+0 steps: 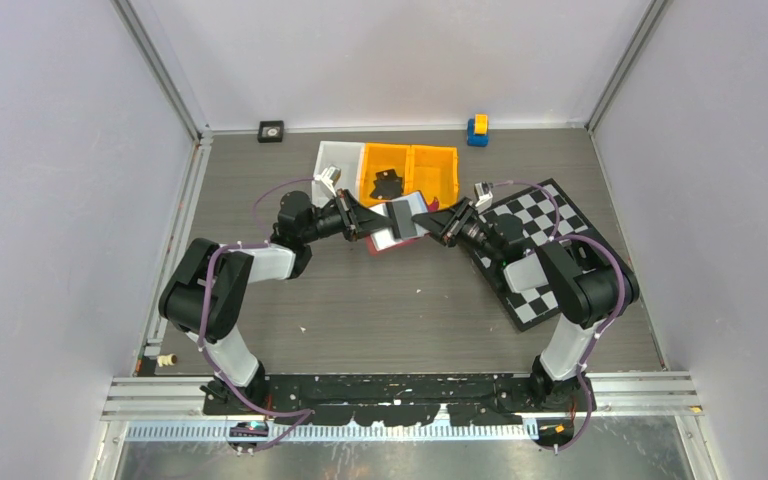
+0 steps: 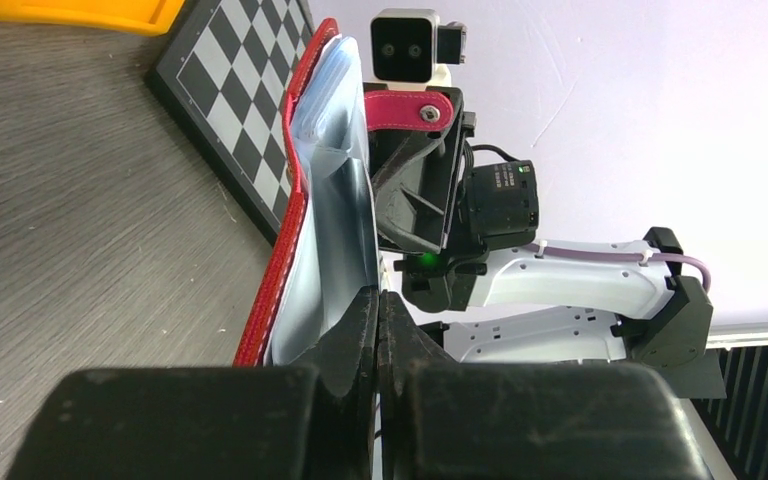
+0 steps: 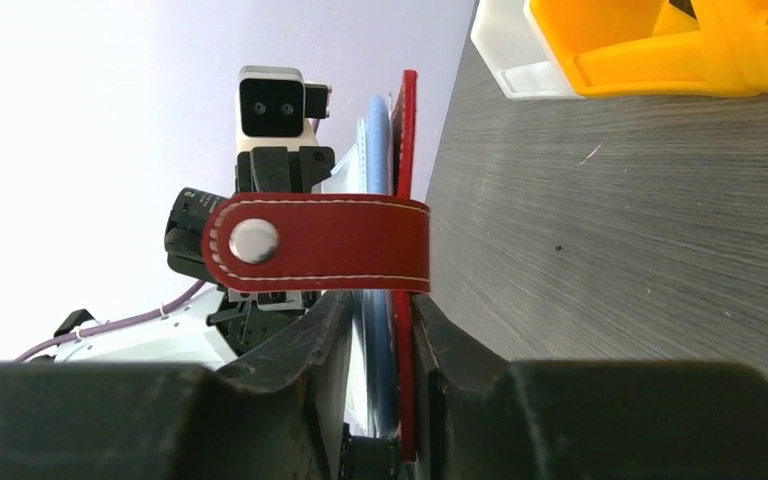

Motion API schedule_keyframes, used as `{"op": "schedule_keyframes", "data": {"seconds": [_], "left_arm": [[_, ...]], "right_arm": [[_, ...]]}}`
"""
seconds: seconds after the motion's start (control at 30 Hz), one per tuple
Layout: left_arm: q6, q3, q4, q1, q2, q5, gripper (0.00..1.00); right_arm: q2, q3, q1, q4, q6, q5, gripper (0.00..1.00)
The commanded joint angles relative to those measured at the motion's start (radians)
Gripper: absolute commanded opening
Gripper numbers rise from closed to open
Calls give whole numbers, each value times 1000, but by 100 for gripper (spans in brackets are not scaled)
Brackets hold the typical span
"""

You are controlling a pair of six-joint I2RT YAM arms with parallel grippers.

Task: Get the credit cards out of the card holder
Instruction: Remove the credit card from the card holder.

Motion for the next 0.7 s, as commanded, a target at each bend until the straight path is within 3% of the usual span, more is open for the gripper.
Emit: {"op": "schedule_keyframes", "data": {"seconds": [0.0, 0.27, 0.43, 0.53, 0.67], "left_arm": [[30, 1, 9, 12, -11, 14, 0], [189, 19, -307, 27, -93, -66, 0], [246, 30, -396, 28, -126, -96, 0], [269, 33, -428, 30, -143, -109, 0], [343, 54, -530, 31, -173, -155, 0]], "right_arm": [[-10, -14, -13, 66, 1, 14, 26], [-43, -58, -51, 54, -10, 55, 12], [-48, -60, -60, 14, -22, 69, 7], [-89, -57, -66, -133, -84, 106, 1], [-178, -35, -66, -439, -213, 198, 0]]}}
